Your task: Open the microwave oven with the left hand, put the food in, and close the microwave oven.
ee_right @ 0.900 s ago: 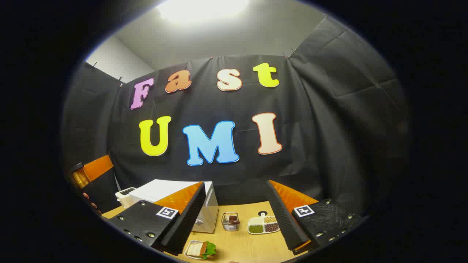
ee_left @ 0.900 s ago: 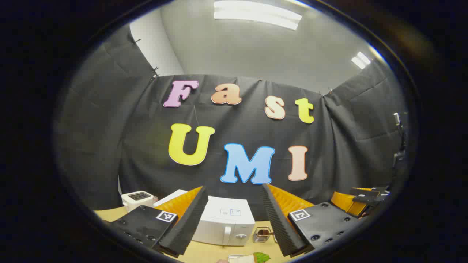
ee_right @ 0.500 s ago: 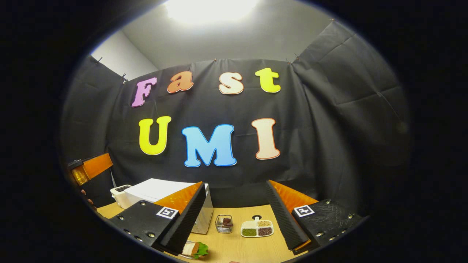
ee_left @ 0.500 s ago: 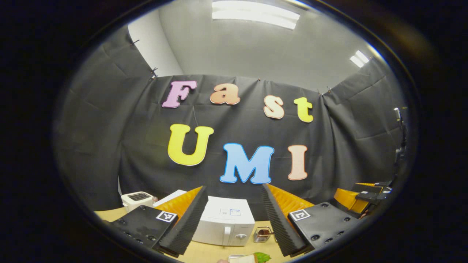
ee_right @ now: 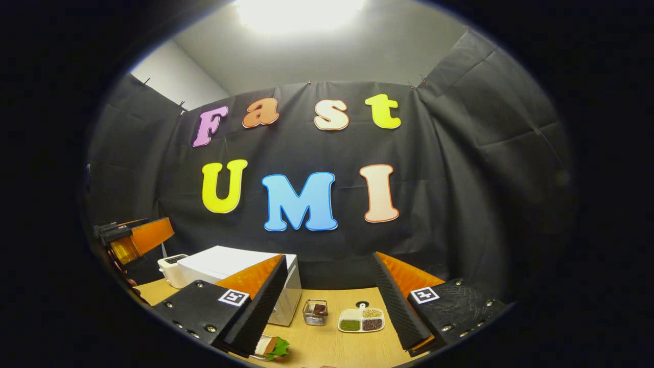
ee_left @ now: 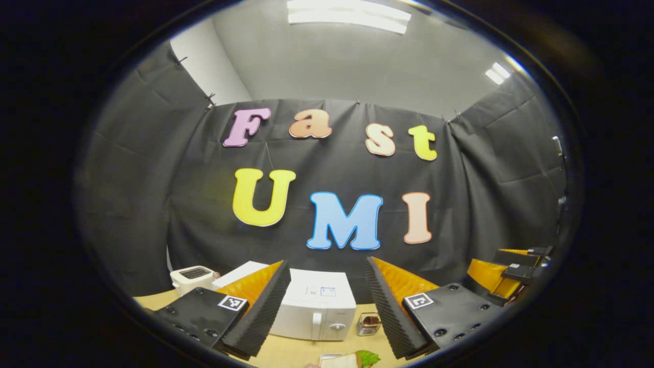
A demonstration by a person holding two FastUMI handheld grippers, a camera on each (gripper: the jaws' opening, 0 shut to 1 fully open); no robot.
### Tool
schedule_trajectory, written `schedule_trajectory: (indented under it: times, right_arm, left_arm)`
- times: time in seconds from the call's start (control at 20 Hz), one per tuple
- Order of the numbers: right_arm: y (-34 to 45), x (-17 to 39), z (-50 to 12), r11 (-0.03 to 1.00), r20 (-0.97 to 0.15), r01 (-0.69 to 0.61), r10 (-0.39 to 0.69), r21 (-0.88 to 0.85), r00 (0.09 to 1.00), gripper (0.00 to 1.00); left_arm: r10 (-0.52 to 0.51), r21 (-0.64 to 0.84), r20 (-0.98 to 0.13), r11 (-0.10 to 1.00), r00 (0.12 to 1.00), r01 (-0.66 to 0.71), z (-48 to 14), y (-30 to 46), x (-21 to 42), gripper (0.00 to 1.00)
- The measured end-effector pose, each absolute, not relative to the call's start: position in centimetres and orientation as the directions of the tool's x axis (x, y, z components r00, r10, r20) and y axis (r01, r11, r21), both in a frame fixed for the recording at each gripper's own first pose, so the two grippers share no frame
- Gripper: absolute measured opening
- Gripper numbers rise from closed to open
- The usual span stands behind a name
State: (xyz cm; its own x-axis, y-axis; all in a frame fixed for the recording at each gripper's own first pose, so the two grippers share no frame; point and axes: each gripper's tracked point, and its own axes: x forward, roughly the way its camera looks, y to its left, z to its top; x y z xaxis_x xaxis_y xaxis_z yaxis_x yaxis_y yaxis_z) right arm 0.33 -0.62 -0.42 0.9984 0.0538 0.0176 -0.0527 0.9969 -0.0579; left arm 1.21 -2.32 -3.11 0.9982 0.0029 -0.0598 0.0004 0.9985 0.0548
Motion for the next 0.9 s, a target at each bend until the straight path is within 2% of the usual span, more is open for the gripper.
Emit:
schedule_trajectory:
  times: [0.15,0.5,0.8,0.9]
  right_arm:
    - [-1.1,0.9,-1.2,0.997,-0.003,-0.056,0.056,-0.049,0.998,0.99]
    - [-3.2,0.6,-2.9,0.998,-0.048,-0.012,0.008,-0.067,0.999,0.99]
    - [-4.5,0.8,-4.6,0.997,-0.110,0.015,-0.023,-0.072,0.994,0.99]
    - [-5.4,1.1,-4.8,0.996,-0.119,0.034,-0.043,-0.078,0.992,0.99]
  left_arm:
    - [-0.004,0.062,-0.098,0.998,0.995,0.010,-5.2,-2.8,2.0,0.94]
    - [-0.043,0.028,-0.311,0.998,0.949,0.054,-16.6,-1.7,5.3,0.96]
    - [-0.026,-0.023,-0.522,1.000,0.853,0.017,-28.6,1.4,9.7,0.96]
    - [-0.009,-0.022,-0.575,1.000,0.818,-0.004,-31.9,2.5,10.8,0.88]
